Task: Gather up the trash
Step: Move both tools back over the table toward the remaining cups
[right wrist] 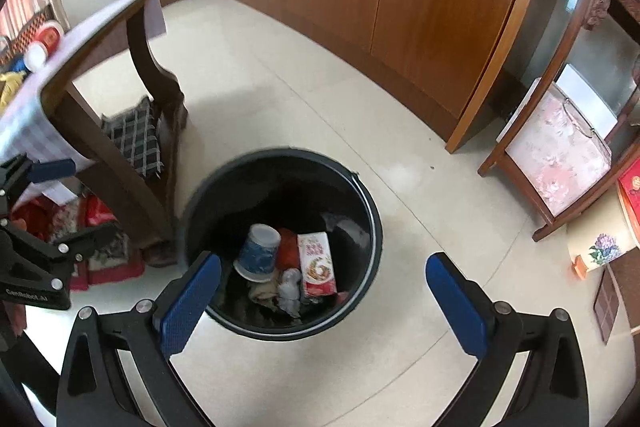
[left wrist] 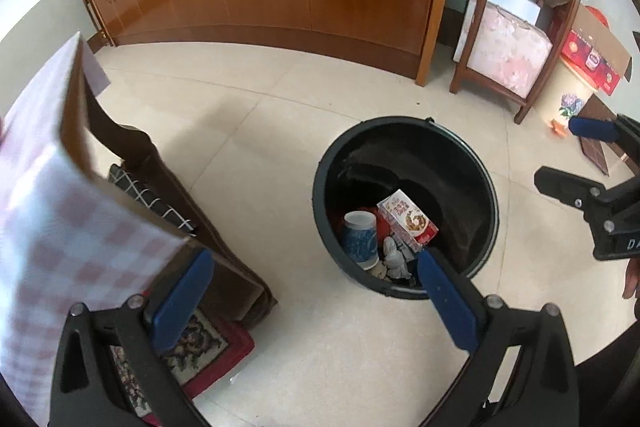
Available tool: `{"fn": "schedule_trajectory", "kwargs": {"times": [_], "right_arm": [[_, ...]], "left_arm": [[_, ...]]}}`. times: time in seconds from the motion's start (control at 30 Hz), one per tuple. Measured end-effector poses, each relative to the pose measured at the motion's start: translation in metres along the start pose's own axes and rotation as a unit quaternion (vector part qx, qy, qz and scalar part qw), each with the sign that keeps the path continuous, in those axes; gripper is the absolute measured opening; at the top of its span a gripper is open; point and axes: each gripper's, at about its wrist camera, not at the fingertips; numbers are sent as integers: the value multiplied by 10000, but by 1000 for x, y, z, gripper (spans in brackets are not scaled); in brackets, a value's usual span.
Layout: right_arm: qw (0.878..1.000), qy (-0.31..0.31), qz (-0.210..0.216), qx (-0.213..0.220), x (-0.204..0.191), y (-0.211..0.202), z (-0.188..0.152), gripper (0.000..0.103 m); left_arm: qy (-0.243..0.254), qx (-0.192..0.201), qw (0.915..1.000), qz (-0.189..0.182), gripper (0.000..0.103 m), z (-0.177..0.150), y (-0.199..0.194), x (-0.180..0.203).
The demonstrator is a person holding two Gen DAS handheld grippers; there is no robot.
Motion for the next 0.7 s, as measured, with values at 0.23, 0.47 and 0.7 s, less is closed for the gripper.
{"fn": "schedule_trajectory", "kwargs": {"times": [0.23, 0.47, 0.7], "right_arm": [[9995, 45, 70, 303, -28, -31, 12, 103], [9965, -85, 271, 783, -60, -64, 24, 103], [9925, -187, 531, 1085, -95, -82, 41, 103]], "left_arm": [[-259, 235, 9994, 76, 103, -3, -31, -19], [-618, 422, 9966, 358, 103, -13, -66, -47], [-996, 638, 9909, 645, 103, -26, -96, -81]]}}
Point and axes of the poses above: each gripper's, at about its wrist camera, not at the fingertips, and y roughly the way its jaws point, x to its right, z to its top, and after that the axes turned 3 degrees about -y, right-handed
